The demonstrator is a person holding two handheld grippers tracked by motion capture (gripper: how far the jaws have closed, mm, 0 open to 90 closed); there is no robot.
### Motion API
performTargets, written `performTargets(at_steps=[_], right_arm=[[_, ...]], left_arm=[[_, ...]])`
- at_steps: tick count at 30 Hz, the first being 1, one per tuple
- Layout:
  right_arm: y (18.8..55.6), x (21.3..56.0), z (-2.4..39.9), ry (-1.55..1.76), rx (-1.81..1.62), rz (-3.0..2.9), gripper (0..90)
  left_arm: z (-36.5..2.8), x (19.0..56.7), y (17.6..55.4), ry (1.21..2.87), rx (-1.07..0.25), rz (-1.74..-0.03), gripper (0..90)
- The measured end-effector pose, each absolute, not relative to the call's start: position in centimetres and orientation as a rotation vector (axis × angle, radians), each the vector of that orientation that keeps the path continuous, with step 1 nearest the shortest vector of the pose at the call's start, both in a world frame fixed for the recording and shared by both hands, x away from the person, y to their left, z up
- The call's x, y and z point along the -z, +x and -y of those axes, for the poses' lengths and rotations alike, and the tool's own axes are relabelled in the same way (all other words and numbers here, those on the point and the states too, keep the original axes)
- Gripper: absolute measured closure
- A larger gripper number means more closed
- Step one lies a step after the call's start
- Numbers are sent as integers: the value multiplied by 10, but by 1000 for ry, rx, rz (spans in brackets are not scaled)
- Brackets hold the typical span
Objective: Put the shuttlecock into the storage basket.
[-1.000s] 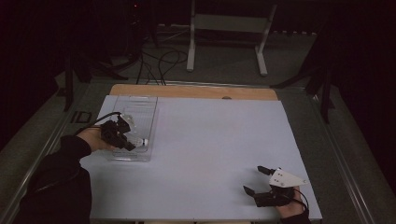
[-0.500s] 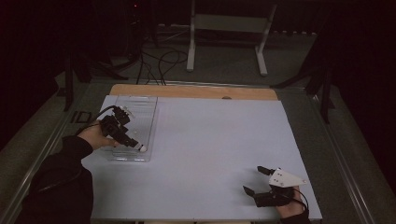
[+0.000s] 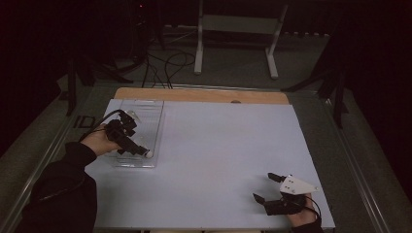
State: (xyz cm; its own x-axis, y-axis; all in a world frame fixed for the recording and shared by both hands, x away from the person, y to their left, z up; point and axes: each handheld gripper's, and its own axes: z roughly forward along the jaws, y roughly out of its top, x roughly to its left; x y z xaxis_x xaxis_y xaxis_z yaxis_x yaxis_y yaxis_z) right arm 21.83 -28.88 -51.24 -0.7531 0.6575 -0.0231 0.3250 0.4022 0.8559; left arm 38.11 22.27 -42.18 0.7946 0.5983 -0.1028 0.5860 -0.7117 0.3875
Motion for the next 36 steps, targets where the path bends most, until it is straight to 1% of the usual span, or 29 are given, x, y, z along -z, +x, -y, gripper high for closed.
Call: performTargets(at_steps=[4,7,15,21,26,36], right_arm=[[218,512,289,847,-1288,-2306,104],[218,513,289,848,-1290,-2308,104],[219,513,289,852,-1291,-2309,104],[219,513,289,857,-1292,-2307,104],[219,513,289,859,-1286,-2303,104],[219,513,290,866,-1289,-2298,104]], left_arm=[[-220,421,381,2572,-60,-899,23],[-218,418,381,2548,-76,-904,2],[-210,414,379,2505,-114,-894,1],[-204,411,378,2460,-101,-870,0],[-192,413,375,2498,-85,-832,1],[-170,411,374,2476,-91,-779,0]])
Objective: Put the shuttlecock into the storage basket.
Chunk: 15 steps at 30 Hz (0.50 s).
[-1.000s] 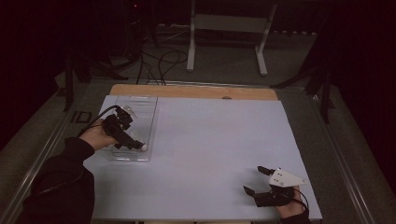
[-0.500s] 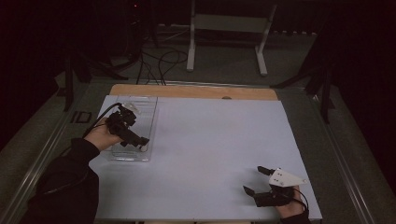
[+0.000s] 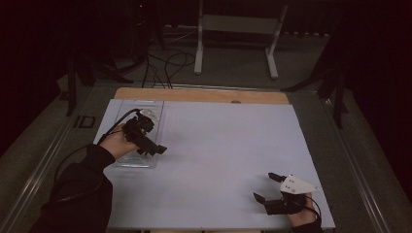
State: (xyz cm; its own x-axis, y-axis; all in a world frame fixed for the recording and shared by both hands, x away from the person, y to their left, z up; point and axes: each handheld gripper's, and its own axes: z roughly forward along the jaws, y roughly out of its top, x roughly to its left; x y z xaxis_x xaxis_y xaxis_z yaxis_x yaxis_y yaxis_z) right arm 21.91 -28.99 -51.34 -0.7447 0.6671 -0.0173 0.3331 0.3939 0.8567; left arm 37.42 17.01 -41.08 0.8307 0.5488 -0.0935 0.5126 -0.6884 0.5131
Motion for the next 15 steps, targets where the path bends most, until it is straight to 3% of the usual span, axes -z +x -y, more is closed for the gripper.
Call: performTargets(at_steps=[15], right_arm=[[219,514,290,872,-1291,-2302,104]], left_arm=[[-146,415,368,2477,-68,-735,1]])
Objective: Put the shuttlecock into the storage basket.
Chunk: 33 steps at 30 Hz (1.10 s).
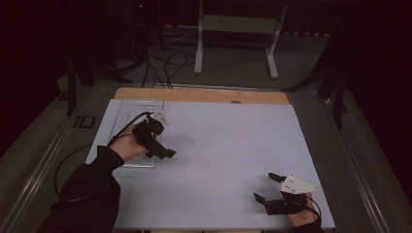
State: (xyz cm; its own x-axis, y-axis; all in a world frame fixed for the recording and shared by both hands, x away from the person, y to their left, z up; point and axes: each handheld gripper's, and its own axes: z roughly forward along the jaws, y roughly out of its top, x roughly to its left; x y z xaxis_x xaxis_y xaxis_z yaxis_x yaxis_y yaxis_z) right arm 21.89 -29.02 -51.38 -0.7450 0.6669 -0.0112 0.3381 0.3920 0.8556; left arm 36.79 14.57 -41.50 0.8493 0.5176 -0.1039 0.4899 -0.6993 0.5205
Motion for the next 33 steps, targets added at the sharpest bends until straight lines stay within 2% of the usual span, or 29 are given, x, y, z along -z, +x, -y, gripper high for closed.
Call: performTargets(at_steps=[33], right_arm=[[218,514,290,868,-1285,-2309,104]], left_arm=[[-107,449,349,2461,51,-616,2]])
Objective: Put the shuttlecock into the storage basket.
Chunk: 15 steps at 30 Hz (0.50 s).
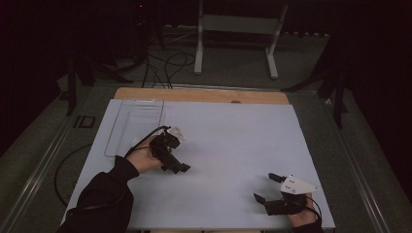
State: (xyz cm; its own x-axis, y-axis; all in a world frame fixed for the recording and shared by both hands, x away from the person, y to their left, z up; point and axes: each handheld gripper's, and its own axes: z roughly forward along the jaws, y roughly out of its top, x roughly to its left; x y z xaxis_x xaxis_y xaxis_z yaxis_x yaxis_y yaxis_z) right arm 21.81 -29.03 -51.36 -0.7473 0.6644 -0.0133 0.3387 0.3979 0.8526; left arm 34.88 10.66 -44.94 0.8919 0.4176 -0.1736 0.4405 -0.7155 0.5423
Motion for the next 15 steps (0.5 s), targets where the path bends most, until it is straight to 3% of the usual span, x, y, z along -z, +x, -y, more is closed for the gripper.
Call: performTargets(at_steps=[15], right_arm=[[218,514,290,865,-1282,-2312,104]], left_arm=[[-99,475,325,2471,95,-562,2]])
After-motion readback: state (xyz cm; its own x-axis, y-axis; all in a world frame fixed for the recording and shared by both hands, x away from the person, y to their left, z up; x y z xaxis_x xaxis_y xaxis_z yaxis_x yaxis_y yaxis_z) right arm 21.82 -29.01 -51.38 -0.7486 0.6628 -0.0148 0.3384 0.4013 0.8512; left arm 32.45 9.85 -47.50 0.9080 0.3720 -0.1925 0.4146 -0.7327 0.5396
